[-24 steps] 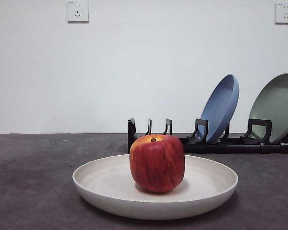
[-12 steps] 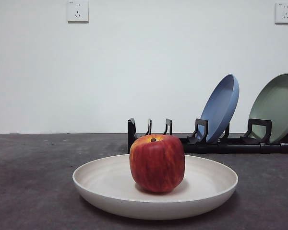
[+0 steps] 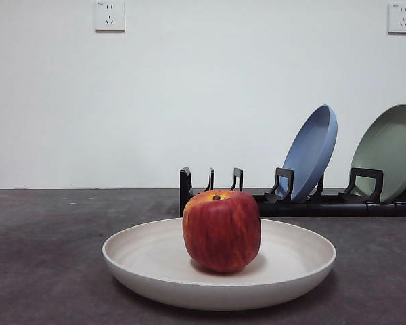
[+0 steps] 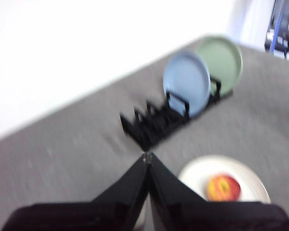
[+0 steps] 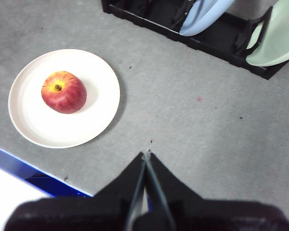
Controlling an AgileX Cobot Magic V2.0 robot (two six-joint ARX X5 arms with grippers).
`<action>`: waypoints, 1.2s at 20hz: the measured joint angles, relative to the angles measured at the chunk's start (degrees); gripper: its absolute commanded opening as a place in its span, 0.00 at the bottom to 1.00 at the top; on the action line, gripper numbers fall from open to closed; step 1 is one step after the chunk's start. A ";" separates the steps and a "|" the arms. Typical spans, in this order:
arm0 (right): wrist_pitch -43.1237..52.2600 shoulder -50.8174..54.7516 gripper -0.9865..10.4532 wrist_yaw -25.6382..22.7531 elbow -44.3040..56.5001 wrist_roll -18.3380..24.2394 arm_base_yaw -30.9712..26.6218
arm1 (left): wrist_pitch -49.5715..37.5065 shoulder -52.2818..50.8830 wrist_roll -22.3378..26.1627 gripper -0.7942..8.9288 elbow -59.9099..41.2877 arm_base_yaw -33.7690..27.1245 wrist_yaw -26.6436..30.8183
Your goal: Take the yellow plate from the plate rack,put the plate on the table,take the apple from the table,put the apple in the plate
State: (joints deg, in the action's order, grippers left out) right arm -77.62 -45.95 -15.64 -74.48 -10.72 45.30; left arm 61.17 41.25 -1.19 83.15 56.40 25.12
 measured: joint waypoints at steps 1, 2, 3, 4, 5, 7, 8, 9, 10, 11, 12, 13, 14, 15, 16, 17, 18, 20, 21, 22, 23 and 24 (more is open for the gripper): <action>0.00 0.00 0.09 -0.02 0.00 0.00 0.00 | -3.45 0.24 2.78 0.08 -0.02 -1.49 -0.09; 0.00 0.00 0.09 -0.02 0.00 0.00 0.00 | -8.00 0.28 6.34 0.08 -0.46 -4.31 -0.52; 0.00 0.00 0.09 -0.04 0.00 0.00 0.00 | -11.98 0.09 9.18 0.08 -1.11 -7.65 -2.23; 0.00 0.00 0.09 -0.04 0.00 0.00 0.00 | -16.55 -0.52 11.82 0.08 -2.32 -12.26 -5.57; 0.00 0.00 0.09 -0.02 0.00 0.00 0.00 | -21.11 -1.46 13.59 0.08 -4.07 -17.70 -10.19; 0.00 0.00 0.09 -0.04 0.00 0.00 0.00 | -29.83 -4.22 15.34 0.08 -9.64 -29.59 -20.63; 0.00 0.00 0.09 -0.04 0.00 0.00 0.00 | -33.68 -6.01 15.78 0.08 -13.38 -35.12 -24.26; 0.00 0.00 0.09 -0.04 0.00 0.00 0.00 | -36.94 -8.07 16.09 0.08 -17.53 -39.95 -25.27; 0.00 0.00 0.09 -0.04 0.00 -0.02 0.00 | -39.52 -10.27 16.20 0.08 -22.08 -44.06 -25.59; 0.00 0.00 0.09 -0.02 0.00 0.00 0.00 | -41.09 -12.96 16.15 0.08 -27.21 -47.58 -25.59; 0.00 -0.02 0.09 -0.04 0.00 0.00 0.00 | -41.92 -15.43 15.91 0.08 -31.58 -49.72 -25.57; 0.00 -0.04 0.09 -0.04 0.00 0.00 0.00 | -43.04 -18.45 15.37 0.08 -36.92 -51.54 -25.49; 0.00 -0.04 0.09 -0.02 0.00 0.00 0.00 | -44.22 -20.90 14.84 0.08 -41.27 -52.43 -25.31; 0.00 -0.04 0.09 -0.02 0.00 0.00 0.00 | -46.45 -23.65 14.34 0.08 -46.51 -53.20 -25.33; 0.00 -0.04 0.09 -0.04 0.00 0.00 0.00 | -48.17 -25.55 13.79 0.08 -50.60 -53.62 -25.31; 0.00 -0.04 0.09 -0.04 0.00 0.00 0.00 | -50.12 -27.63 12.74 0.08 -55.41 -53.88 -25.22; 0.00 -0.04 0.09 -0.02 0.00 0.00 0.00 | -50.69 -29.18 11.58 0.08 -58.99 -53.88 -25.24; 0.00 -0.07 0.09 -0.02 0.00 0.00 0.00 | -51.69 -32.33 8.94 0.08 -66.10 -53.88 -25.22; 0.00 -0.04 0.09 -0.02 0.00 0.00 0.00 | -52.65 -33.94 7.69 0.08 -69.37 -53.90 -25.24; 0.00 -0.04 0.09 -0.02 0.00 0.00 0.00 | -53.13 -35.41 6.67 0.08 -71.91 -53.90 -25.22; 0.00 -0.04 0.09 -0.04 0.00 0.00 0.00 | -53.16 -36.61 5.75 0.08 -73.92 -53.90 -25.22; 0.00 -0.04 0.09 -0.02 0.00 0.00 0.00 | -53.18 -37.79 4.87 0.08 -76.02 -53.90 -25.05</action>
State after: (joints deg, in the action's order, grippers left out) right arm -77.62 -46.00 -15.66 -74.48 -10.72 45.30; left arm 7.99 3.46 3.68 7.14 2.50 0.08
